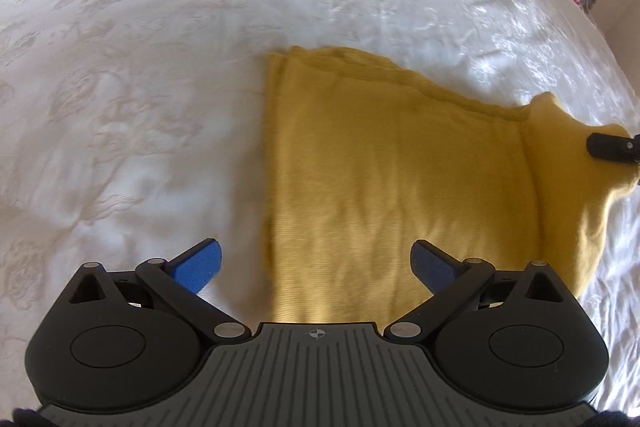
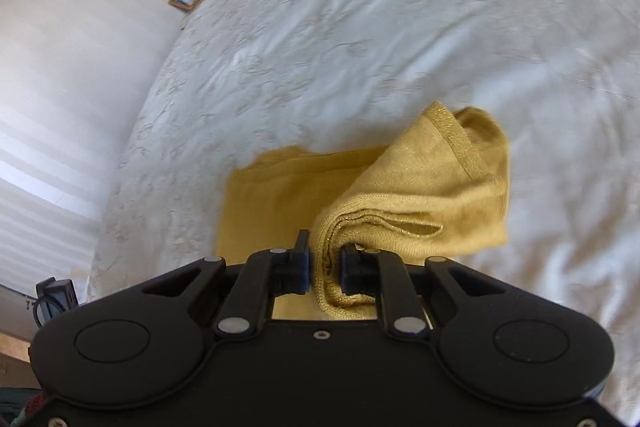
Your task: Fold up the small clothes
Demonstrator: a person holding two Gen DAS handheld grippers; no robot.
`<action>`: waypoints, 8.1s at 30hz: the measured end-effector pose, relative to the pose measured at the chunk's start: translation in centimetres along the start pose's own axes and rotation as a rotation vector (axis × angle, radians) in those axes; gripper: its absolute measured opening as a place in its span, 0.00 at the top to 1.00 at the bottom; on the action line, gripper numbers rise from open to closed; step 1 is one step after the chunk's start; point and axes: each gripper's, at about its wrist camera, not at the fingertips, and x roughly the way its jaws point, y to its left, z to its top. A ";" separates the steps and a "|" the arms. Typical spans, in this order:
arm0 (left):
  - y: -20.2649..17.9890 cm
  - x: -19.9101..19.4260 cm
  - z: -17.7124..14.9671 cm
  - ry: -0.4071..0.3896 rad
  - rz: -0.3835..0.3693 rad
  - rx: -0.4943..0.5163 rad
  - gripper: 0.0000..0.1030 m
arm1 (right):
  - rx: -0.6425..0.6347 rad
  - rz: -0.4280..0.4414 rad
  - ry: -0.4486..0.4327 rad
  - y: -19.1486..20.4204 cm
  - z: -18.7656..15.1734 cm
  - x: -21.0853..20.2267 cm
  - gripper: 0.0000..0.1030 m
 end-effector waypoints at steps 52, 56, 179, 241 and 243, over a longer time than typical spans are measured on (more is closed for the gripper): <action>5.2 2.2 9.0 0.039 -0.159 0.055 0.01 | -0.302 -0.073 0.033 8.8 -8.0 8.6 0.34; 4.5 3.1 9.1 0.086 -0.201 0.044 0.00 | -0.397 -0.081 0.064 9.8 -7.8 10.4 0.34; 0.2 1.9 -4.2 0.032 -0.147 0.011 0.52 | -0.401 -0.025 0.093 8.0 -20.0 -0.6 0.06; 4.4 7.9 6.1 0.013 -0.340 -0.122 0.78 | 0.099 0.013 0.109 -1.5 -1.7 10.3 0.61; 3.6 6.7 6.0 -0.006 -0.337 -0.110 0.79 | 0.094 0.000 0.076 -0.5 -1.7 9.0 0.65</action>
